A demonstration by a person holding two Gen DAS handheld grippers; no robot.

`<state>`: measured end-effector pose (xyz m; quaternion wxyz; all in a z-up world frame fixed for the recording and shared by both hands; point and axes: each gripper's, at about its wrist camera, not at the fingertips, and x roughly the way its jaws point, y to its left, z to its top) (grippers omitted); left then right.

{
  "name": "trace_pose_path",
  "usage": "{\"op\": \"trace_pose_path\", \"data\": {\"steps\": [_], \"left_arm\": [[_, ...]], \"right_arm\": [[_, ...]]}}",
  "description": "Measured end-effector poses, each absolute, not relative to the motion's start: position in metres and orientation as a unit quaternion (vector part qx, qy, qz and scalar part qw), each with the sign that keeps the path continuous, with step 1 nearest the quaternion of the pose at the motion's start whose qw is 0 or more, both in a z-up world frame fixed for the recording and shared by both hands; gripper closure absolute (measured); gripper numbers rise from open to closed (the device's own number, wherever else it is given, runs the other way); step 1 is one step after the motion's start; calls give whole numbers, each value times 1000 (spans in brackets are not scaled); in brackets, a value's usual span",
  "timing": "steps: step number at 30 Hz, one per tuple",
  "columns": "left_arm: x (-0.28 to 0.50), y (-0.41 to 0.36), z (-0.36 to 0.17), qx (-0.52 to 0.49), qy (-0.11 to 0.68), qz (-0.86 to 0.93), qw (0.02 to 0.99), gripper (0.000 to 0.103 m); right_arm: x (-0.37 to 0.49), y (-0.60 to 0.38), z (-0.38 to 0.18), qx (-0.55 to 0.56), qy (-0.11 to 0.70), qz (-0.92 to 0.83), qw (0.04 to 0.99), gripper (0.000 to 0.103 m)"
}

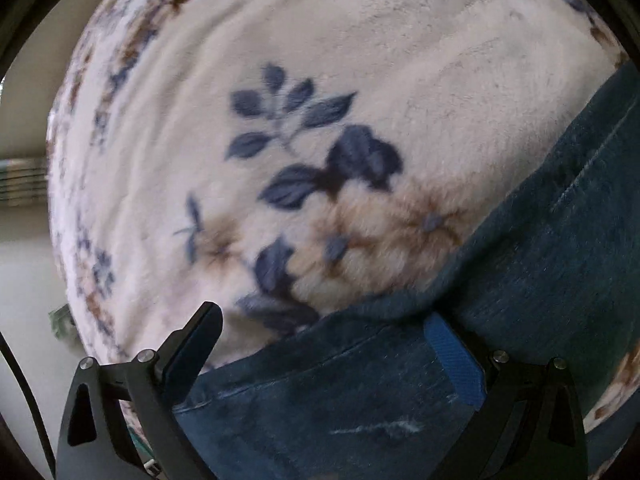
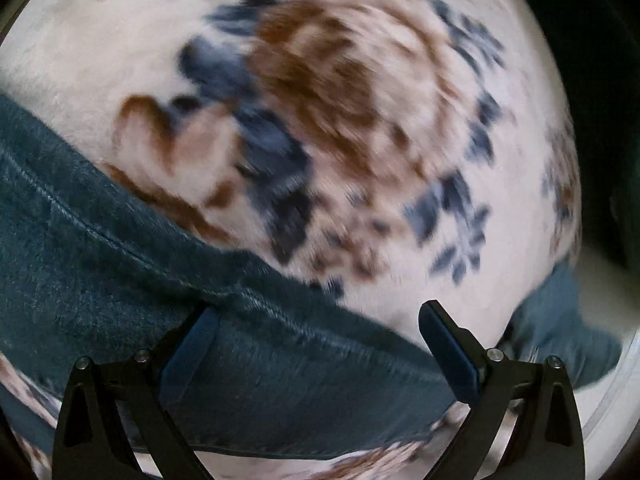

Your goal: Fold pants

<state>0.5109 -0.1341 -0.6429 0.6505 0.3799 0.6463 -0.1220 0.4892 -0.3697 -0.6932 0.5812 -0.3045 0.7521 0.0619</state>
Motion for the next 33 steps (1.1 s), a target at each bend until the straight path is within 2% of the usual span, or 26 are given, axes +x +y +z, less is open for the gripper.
{"op": "trace_pose_path", "data": {"steps": [1, 2, 3, 4, 5, 6, 9, 11, 14, 22, 27, 30, 33], "left_arm": [[514, -134, -643, 364, 655, -132, 649, 6], [516, -133, -642, 349, 662, -141, 648, 17], [516, -132, -641, 334, 668, -153, 647, 23], [516, -131, -639, 320, 671, -166, 647, 36], [513, -131, -637, 306, 674, -182, 647, 56], [513, -131, -636, 293, 679, -198, 644, 64], [505, -133, -632, 284, 672, -215, 649, 82], [504, -130, -628, 273, 669, -216, 657, 92], [502, -120, -615, 243, 664, -215, 673, 97], [468, -95, -547, 191, 621, -207, 731, 98], [430, -79, -516, 152, 616, -192, 749, 99], [389, -66, -505, 115, 631, -184, 745, 99], [331, -48, -516, 44, 677, -169, 715, 99]], "right_arm": [[491, -371, -693, -298, 756, 72, 578, 8], [492, -373, -691, -281, 764, 88, 574, 21], [494, -374, -688, -269, 769, 98, 571, 30], [495, -375, -685, -247, 776, 111, 569, 45], [496, -377, -681, -238, 777, 114, 571, 54], [496, -375, -679, -233, 777, 115, 574, 58], [496, -378, -666, -197, 774, 112, 591, 83], [492, -383, -652, -163, 770, 96, 610, 91], [484, -401, -626, -111, 755, 76, 641, 95], [437, -436, -563, -16, 729, 45, 683, 96], [385, -435, -514, 1, 707, 36, 706, 96], [336, -408, -513, 26, 709, 24, 704, 96], [274, -397, -530, 58, 731, 21, 679, 96]]}}
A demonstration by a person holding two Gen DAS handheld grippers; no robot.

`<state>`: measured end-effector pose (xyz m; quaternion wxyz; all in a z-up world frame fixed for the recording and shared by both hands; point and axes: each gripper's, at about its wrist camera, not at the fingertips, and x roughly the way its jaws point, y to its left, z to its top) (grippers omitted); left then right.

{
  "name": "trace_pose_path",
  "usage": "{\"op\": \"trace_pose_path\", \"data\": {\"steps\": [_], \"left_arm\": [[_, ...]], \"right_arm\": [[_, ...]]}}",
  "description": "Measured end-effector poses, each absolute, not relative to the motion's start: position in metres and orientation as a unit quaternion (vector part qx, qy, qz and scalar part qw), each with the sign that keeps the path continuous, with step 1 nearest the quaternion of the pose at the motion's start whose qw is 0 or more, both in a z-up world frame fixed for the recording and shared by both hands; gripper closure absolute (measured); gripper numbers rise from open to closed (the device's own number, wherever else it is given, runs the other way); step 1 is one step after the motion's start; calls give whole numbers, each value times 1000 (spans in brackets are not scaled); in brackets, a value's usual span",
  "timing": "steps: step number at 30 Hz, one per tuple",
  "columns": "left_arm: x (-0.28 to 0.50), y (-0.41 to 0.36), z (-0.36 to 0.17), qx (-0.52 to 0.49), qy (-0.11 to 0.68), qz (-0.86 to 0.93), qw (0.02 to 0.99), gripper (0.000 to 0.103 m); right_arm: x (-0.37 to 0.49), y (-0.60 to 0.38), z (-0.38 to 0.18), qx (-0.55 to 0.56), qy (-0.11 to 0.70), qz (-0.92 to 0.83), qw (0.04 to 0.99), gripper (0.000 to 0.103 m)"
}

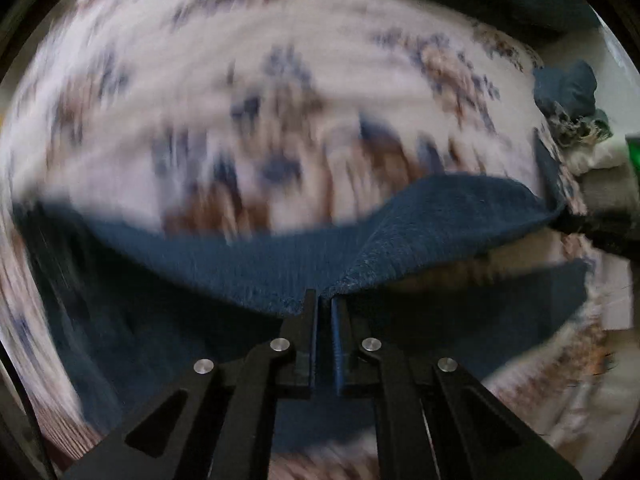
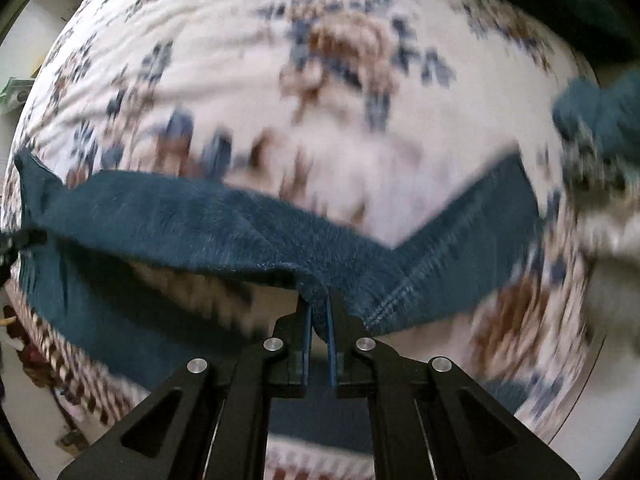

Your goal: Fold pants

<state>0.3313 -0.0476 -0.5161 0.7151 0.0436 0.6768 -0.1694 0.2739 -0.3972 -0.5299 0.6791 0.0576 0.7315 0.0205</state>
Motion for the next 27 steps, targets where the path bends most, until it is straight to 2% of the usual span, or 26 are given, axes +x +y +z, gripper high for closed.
{"op": "trace_pose_path", "data": {"steps": [5, 8, 13, 15, 16, 18, 19, 20, 21, 23, 27], "left_arm": [[249, -20, -580, -23, 750, -108, 652, 102], [227, -9, -613, -40, 768, -75, 635, 102], [228, -14, -588, -40, 744, -73, 663, 100], [233, -13, -572, -52, 737, -67, 670, 99], [238, -13, -566, -59, 735, -62, 673, 97], [247, -15, -550, -62, 724, -49, 685, 81], [247, -14, -544, -65, 721, -44, 688, 68], [251, -17, -536, -71, 717, -41, 692, 57], [254, -23, -531, -62, 714, -35, 696, 52], [264, -38, -524, -39, 706, -39, 706, 28], [287, -83, -522, 26, 677, -38, 735, 21]], "right_arm": [[197, -380, -587, 87, 770, 0, 632, 96], [176, -375, -608, 94, 774, -14, 626, 96], [158, -367, -618, 75, 770, -20, 634, 96], [155, -362, -613, 73, 773, -15, 630, 91], [152, -362, -605, 79, 773, -13, 629, 84], [155, -363, -589, 119, 763, -12, 635, 53], [151, -369, -574, 164, 750, -12, 641, 25], [148, -372, -566, 187, 741, -13, 645, 10], [142, -380, -551, 224, 724, -21, 652, 10], [139, -393, -535, 255, 704, -46, 661, 10], [169, -432, -521, 247, 678, -120, 682, 10]]}}
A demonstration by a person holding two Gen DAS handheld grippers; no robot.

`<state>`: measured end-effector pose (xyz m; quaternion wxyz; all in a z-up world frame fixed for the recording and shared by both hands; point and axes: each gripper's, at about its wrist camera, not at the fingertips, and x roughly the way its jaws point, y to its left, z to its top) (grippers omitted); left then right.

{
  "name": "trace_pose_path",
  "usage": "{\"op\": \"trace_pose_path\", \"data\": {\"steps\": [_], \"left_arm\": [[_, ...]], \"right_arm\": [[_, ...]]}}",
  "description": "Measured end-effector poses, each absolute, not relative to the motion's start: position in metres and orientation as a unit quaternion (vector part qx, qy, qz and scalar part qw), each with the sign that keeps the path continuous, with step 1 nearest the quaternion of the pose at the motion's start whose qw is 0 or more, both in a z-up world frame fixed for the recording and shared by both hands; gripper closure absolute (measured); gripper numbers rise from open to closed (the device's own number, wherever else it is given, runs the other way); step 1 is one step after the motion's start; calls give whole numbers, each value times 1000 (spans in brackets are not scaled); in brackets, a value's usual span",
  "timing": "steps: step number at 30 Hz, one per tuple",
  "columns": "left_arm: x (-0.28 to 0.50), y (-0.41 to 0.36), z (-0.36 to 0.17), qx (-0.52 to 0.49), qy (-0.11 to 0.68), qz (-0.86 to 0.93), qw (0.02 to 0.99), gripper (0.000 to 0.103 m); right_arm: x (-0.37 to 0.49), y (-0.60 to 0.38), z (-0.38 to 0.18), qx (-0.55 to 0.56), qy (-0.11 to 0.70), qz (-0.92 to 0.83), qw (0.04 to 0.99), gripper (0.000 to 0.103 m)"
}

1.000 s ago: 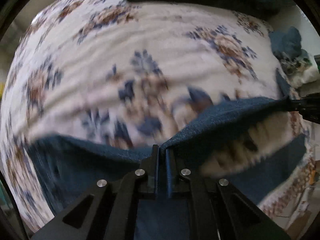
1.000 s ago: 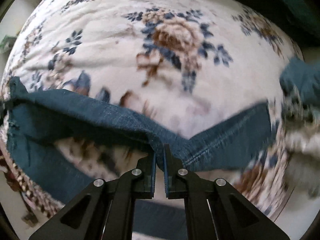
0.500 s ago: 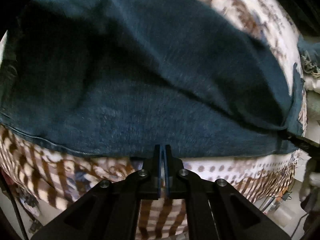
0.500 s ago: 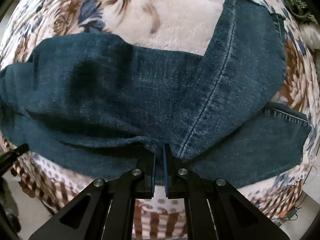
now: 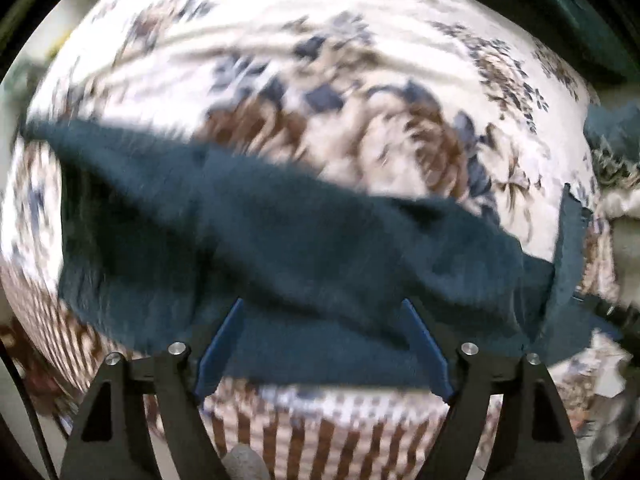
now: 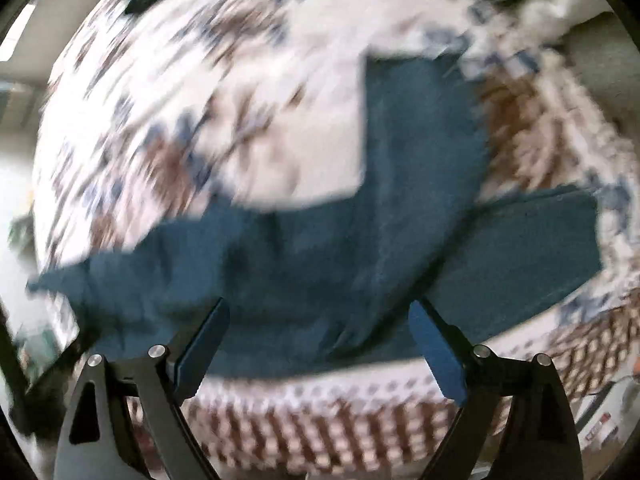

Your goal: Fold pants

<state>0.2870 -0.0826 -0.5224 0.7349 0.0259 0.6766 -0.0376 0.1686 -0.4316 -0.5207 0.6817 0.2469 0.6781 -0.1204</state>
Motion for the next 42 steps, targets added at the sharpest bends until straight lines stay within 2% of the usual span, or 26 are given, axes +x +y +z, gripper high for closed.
{"op": "trace_pose_path", "data": {"steps": [1, 4, 6, 7, 8, 10, 11, 13, 17, 22, 24, 25, 26, 27, 28, 29, 35, 38, 42], "left_arm": [[293, -91, -524, 42, 671, -35, 740, 17], [317, -122, -543, 76, 667, -26, 741, 17], [325, -142, -556, 100, 668, -26, 737, 16], [329, -150, -561, 113, 670, -24, 733, 16], [332, -158, -565, 121, 674, -24, 729, 17], [333, -169, -565, 128, 674, -33, 727, 17], [332, -176, -563, 136, 671, -38, 728, 16], [327, -189, -558, 143, 668, -55, 728, 16], [316, -210, -554, 143, 672, -74, 723, 16], [303, -230, -563, 162, 678, -87, 712, 16], [301, -233, -565, 164, 678, -87, 711, 16], [301, -232, -565, 165, 677, -86, 712, 16], [302, -229, -564, 163, 676, -84, 714, 16], [303, -225, -562, 160, 675, -81, 716, 16], [305, -219, -559, 155, 674, -76, 718, 16], [306, -212, -556, 148, 674, -72, 720, 16], [318, -129, -523, 76, 673, -28, 735, 16], [324, -63, -506, 27, 678, 12, 735, 16], [338, 33, -488, -22, 674, 75, 735, 17]], "right_arm": [[182, -439, -529, 233, 681, -136, 680, 10], [224, -455, -570, 217, 704, -150, 659, 10], [246, -460, -594, 188, 733, -161, 633, 14], [246, -462, -606, 163, 741, -183, 625, 33], [243, -467, -608, 156, 739, -200, 625, 58], [222, -486, -596, 206, 707, -227, 637, 73], [207, -497, -585, 234, 688, -246, 642, 86], [173, -517, -560, 279, 649, -275, 652, 91], [80, -545, -533, 320, 604, -357, 636, 91], [-8, -565, -578, 471, 601, -373, 527, 91], [-8, -561, -575, 459, 604, -372, 535, 89], [-4, -555, -568, 432, 611, -374, 547, 80], [3, -548, -560, 408, 616, -373, 561, 60], [12, -540, -548, 385, 621, -375, 570, 47], [19, -532, -540, 361, 627, -379, 577, 26], [24, -523, -531, 344, 628, -382, 584, 23], [106, -432, -504, 244, 677, -335, 609, 22], [171, -380, -522, 189, 714, -280, 613, 22], [246, -265, -537, 17, 745, -192, 638, 22]]}}
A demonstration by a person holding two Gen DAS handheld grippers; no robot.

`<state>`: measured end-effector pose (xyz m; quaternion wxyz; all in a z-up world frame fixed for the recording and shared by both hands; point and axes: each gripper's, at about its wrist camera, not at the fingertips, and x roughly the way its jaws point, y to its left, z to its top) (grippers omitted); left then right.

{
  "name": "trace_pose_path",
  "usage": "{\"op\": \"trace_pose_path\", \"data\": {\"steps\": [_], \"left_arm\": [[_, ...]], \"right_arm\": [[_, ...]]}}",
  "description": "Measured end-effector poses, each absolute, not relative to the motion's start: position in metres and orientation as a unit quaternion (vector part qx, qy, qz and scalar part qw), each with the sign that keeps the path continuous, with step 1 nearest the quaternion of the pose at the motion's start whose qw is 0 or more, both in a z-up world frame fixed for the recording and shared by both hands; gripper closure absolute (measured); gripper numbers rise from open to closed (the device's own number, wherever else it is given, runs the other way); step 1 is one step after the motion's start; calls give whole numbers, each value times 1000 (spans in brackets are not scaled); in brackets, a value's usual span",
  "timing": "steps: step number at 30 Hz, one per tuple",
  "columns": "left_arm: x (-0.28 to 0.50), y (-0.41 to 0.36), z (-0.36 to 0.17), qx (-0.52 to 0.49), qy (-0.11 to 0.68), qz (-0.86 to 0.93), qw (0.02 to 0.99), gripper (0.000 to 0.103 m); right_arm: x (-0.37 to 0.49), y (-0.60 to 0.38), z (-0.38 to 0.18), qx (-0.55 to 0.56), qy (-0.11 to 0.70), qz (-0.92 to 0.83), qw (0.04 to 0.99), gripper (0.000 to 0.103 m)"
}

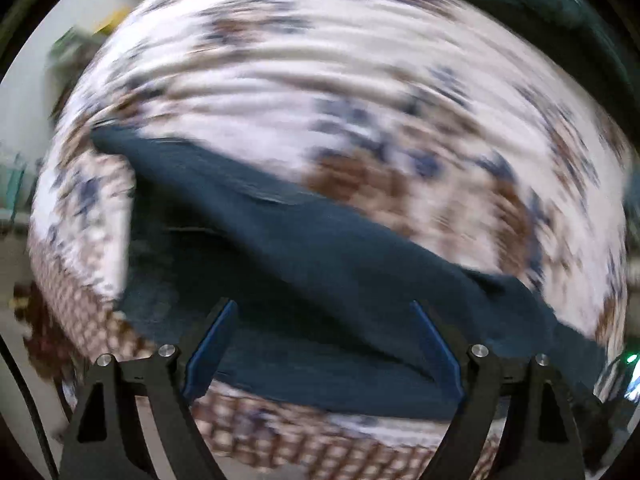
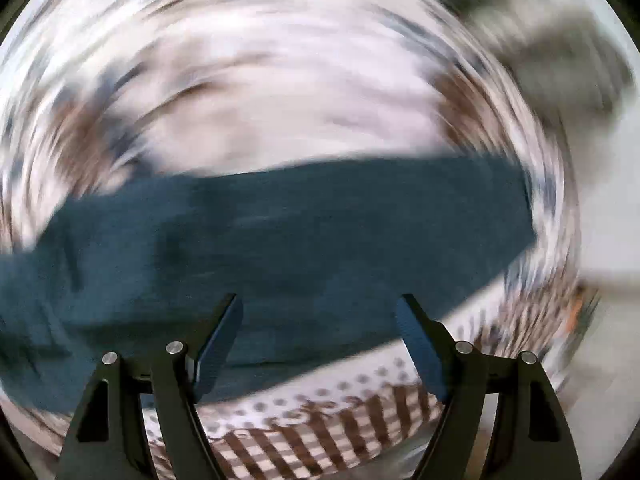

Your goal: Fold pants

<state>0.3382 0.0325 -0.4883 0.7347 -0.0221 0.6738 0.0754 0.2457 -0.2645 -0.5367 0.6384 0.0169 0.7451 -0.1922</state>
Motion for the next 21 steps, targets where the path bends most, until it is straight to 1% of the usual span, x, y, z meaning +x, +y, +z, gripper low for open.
{"op": "trace_pose_path", "data": {"steps": [3, 7, 10, 12, 13, 14, 15, 17, 21], "left_arm": [[351, 85, -486, -57, 672, 104, 731, 17], [378, 139, -503, -128, 680, 111, 713, 17], [395, 161, -527, -195, 684, 109, 695, 18], [402, 169, -535, -227, 676, 101, 694, 42], [404, 174, -542, -252, 668, 89, 695, 68], [404, 175, -544, -272, 662, 77, 694, 89], [403, 177, -543, -279, 658, 70, 696, 91], [391, 178, -530, -271, 641, 66, 715, 94], [335, 195, -499, -266, 620, 66, 735, 95]], "right_arm": [[288, -183, -544, -125, 736, -143, 650, 22], [312, -114, -551, -203, 726, -101, 649, 22], [320, -92, -558, -236, 720, -94, 645, 22], [324, -85, -559, -250, 721, -91, 639, 22], [326, -85, -559, -250, 723, -92, 638, 22], [329, -84, -557, -246, 726, -93, 636, 22], [328, -90, -562, -241, 727, -93, 636, 22], [331, -96, -556, -228, 729, -96, 638, 22], [319, -110, -549, -200, 729, -90, 649, 22]]}}
